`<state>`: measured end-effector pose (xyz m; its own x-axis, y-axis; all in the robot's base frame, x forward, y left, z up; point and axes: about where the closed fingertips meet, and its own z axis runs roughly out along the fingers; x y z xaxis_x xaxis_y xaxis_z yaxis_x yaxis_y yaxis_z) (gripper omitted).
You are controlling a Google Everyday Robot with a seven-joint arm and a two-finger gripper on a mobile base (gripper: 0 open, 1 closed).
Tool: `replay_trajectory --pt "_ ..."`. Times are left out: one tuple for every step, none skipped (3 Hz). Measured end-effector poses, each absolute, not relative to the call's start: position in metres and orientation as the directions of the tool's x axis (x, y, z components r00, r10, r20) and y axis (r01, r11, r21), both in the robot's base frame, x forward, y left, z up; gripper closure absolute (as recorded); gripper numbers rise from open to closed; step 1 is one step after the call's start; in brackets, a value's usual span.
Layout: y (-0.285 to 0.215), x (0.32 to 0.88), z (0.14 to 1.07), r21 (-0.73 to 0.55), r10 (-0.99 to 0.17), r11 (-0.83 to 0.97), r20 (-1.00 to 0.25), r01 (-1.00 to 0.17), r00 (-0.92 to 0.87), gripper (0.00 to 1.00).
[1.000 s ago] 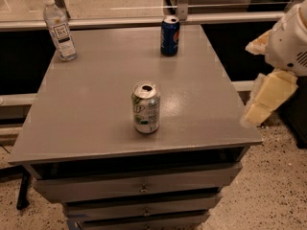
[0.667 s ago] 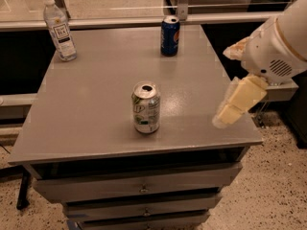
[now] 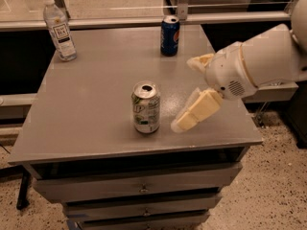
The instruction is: Move 7up can near blue plastic bottle
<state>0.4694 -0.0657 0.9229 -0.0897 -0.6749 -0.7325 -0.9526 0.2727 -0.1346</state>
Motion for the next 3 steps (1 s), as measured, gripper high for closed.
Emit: replay_trajectory --pt "-0.036 0.477 0.898 -0.102 -0.582 0.258 -0.810 -0.961 -0.070 0.00" --pt "-0.016 0.489 0.880 -0.057 -0.490 0.266 -0.868 -0.962 -0.084 0.00" --pt "0.000 0.496 0.872 -0.008 -0.408 0.275 -0.907 -0.961 -0.109 0.16"
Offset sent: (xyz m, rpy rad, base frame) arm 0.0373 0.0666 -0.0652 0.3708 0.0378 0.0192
